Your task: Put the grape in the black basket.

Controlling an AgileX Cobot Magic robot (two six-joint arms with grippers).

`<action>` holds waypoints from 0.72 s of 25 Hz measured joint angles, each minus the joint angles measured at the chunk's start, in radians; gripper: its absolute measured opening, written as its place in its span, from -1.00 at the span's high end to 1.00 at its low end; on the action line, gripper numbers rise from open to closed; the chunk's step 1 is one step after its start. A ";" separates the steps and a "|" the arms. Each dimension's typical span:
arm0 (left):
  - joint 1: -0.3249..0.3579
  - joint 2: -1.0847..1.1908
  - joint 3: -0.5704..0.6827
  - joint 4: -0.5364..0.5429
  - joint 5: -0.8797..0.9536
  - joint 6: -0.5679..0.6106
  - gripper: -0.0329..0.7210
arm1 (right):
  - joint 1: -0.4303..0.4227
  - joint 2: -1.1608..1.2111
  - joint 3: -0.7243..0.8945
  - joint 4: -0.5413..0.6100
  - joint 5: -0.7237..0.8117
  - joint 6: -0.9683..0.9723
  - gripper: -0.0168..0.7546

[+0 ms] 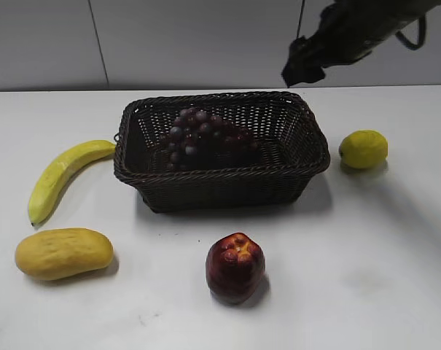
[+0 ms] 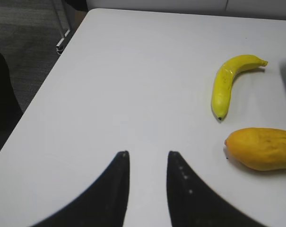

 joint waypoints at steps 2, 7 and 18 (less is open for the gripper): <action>0.000 0.000 0.000 0.000 0.000 0.000 0.34 | -0.053 -0.001 -0.022 0.000 0.085 0.054 -0.55; 0.000 0.000 0.000 0.000 0.000 0.000 0.34 | -0.158 -0.003 -0.039 -0.019 0.265 0.094 -0.55; 0.000 0.000 0.000 0.000 0.000 0.000 0.34 | -0.287 -0.003 -0.040 -0.039 0.578 0.154 -0.55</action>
